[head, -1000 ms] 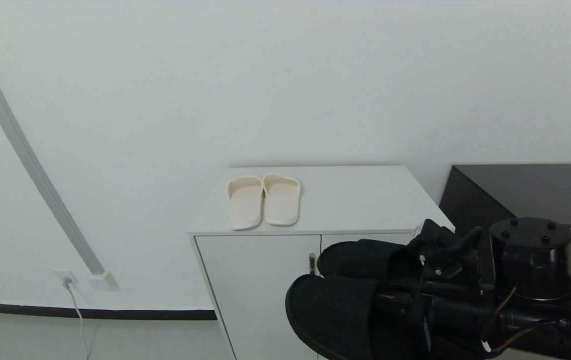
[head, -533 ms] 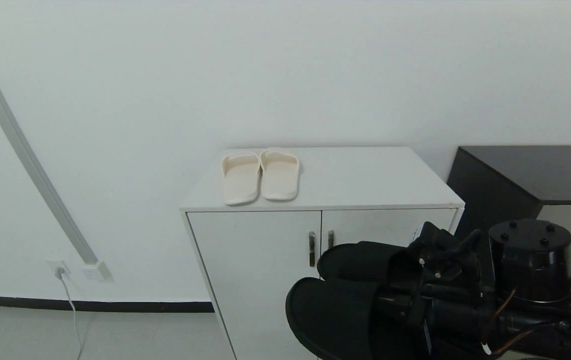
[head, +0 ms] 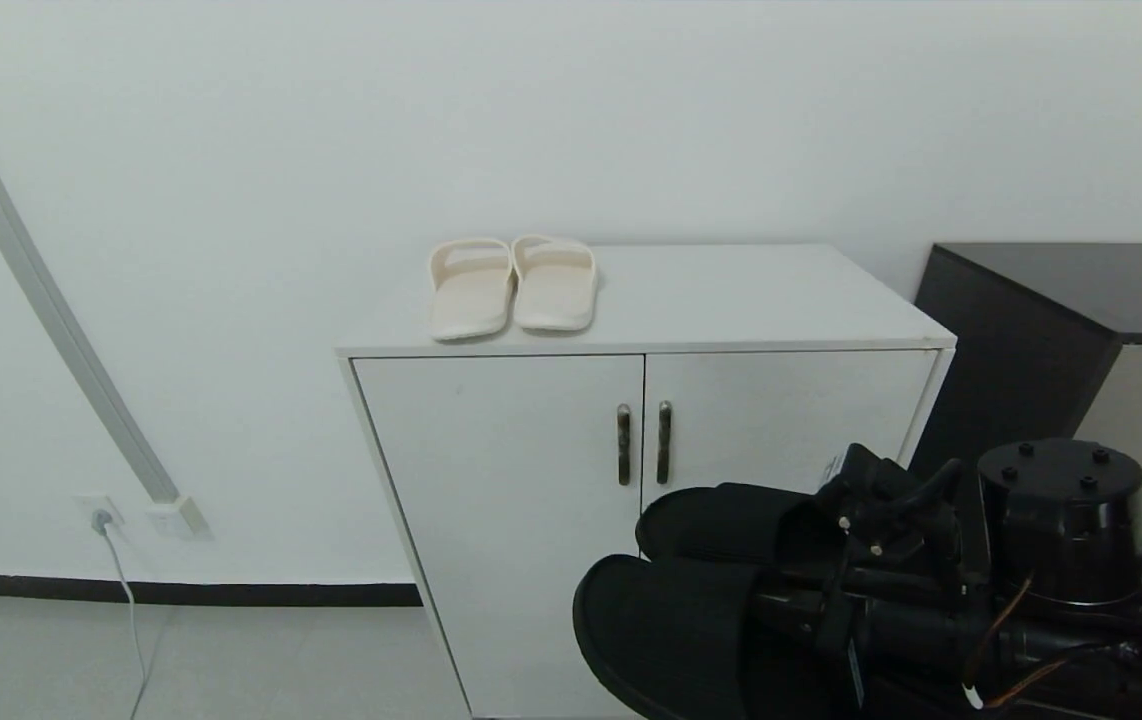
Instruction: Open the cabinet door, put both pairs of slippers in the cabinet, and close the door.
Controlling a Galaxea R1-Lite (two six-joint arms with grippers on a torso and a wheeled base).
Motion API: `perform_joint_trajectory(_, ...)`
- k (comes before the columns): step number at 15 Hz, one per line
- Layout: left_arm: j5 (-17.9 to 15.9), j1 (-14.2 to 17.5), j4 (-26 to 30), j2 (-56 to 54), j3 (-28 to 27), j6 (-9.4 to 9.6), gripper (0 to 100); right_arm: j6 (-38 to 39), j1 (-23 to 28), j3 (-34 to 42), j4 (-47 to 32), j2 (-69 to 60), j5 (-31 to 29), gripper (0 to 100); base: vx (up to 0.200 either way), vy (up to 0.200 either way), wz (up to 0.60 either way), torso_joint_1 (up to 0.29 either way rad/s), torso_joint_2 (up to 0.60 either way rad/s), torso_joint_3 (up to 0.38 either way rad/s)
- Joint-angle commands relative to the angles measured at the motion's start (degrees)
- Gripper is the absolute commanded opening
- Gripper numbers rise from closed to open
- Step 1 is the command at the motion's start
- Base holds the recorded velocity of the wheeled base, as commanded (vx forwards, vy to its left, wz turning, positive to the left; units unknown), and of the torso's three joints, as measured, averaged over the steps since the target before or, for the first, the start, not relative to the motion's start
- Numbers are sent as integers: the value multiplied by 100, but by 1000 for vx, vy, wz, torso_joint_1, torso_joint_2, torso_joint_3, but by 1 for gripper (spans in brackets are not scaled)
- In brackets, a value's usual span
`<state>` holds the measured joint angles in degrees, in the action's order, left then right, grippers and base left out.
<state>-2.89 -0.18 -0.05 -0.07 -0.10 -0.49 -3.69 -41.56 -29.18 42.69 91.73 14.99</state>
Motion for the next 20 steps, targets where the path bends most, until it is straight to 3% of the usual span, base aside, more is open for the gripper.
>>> perform_joint_trajectory(1, -1, 1, -4, 7, 1, -4, 100, -9, -1, 9, 2, -15, -5, 0, 0, 0, 0, -159, 491, 315)
perform_joint_trajectory(13, -1, 1, -4, 7, 1, 5, 100, -79, -1, 124, 161, 20, -5, 0, 0, 0, 0, -104, 460, 353)
perform_joint_trajectory(20, -10, 1, -4, 7, 1, 14, 100, -79, -1, 159, 161, 38, 3, 0, 0, 0, 0, 0, 32, 26)
